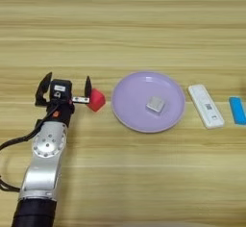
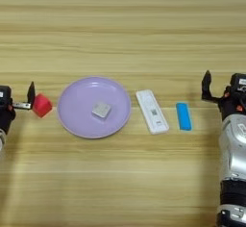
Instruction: Move the objects on the table
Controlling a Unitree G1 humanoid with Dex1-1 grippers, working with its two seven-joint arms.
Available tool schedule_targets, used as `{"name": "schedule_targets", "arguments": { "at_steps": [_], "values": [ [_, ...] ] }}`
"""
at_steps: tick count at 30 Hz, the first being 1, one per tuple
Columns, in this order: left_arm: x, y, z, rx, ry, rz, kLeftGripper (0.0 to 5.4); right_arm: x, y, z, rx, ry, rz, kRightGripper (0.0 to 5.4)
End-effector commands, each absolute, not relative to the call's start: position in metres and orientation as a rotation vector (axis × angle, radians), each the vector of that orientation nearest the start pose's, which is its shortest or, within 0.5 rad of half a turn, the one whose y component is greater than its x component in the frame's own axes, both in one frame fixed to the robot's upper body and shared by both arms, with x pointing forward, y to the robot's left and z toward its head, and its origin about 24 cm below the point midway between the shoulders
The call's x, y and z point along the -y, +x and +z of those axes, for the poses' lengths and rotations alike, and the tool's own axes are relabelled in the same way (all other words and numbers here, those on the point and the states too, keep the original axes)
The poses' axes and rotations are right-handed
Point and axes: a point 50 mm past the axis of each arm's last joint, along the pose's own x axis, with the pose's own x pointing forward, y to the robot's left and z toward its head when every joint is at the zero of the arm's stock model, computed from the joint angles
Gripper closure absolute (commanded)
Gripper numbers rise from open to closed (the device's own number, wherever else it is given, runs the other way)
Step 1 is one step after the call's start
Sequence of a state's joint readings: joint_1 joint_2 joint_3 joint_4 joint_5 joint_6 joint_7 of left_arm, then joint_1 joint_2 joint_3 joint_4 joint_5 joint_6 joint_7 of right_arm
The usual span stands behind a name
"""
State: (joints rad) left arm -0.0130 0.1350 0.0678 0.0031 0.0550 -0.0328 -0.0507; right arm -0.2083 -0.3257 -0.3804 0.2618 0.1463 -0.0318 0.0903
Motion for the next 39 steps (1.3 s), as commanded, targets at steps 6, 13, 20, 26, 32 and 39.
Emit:
{"name": "schedule_targets", "arguments": {
  "at_steps": [6, 13, 20, 26, 32, 39],
  "values": [
    [-0.2, 0.235, 0.058, -0.01, 0.204, -0.09, 0.0, 0.284, 0.279, 0.072, 0.048, -0.069, -0.285, 0.02],
    [-0.21, 0.224, 0.056, -0.056, 0.235, -0.144, 0.0, 0.28, 0.279, 0.073, 0.052, -0.063, -0.289, 0.02],
    [-0.211, 0.217, 0.046, -0.114, 0.256, -0.217, 0.0, 0.283, 0.28, 0.077, 0.064, -0.06, -0.312, 0.02],
    [-0.206, 0.218, 0.04, -0.142, 0.27, -0.269, 0.0, 0.285, 0.28, 0.078, 0.066, -0.059, -0.328, 0.02],
    [-0.202, 0.216, 0.026, -0.202, 0.291, -0.326, 0.0, 0.285, 0.28, 0.076, 0.058, -0.059, -0.331, 0.02],
    [-0.199, 0.214, 0.018, -0.233, 0.316, -0.361, 0.0, 0.284, 0.281, 0.076, 0.056, -0.057, -0.335, 0.02]
  ]
}}
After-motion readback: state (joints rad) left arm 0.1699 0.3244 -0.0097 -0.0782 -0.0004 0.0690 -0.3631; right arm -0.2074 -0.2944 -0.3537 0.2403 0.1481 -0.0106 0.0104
